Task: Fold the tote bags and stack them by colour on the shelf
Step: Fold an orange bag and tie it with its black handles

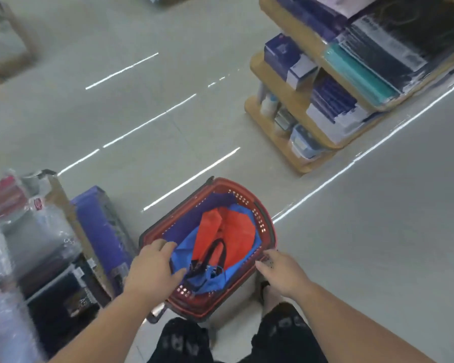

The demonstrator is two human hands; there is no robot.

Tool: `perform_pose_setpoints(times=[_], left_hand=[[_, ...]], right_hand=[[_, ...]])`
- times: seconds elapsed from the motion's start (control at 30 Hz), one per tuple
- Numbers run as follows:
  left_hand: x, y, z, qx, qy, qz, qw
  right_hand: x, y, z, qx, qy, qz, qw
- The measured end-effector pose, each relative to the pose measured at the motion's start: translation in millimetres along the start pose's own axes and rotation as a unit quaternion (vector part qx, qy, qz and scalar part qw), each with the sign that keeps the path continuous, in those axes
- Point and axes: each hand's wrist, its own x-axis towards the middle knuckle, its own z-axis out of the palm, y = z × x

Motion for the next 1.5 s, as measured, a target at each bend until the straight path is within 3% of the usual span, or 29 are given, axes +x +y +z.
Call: perform_pose_setpoints(times=[0.13,0.4,0.6,0.9,1.0,1.2,1.4,1.5], left_hand=[[58,13,47,-0.031,-0.047,-0.045,0.997],[217,7,152,-0.084,-0.09,-0.043,0.991],[294,13,232,-0.17,-0.044,-0.119,0.977],[338,22,301,-0.126,-0.045,-0.172,0.976],[333,15,300,-0.161,-0.022,-0.149,0.975],[285,-9,250,-0.317,0.042,-0.123,0.94],[214,-34,140,-0.407,0.122,-0.138,0.895],[162,-38,67,-0.456,0.174,-0.166,0.857]], right_hand=[[102,17,6,-0.006,-0.015,0.03,0.999],[259,45,83,0.052,0.022,0.079,0.995],[307,62,131,0.086,0.074,0.113,0.987],[332,81,145,0.078,0.169,0.056,0.981],[328,77,143,0.081,0.172,0.019,0.982],[291,41,115,0.176,0.153,-0.052,0.971],[217,-17,58,0.285,0.141,-0.085,0.944],[165,-59,14,0.334,0.147,-0.084,0.927]])
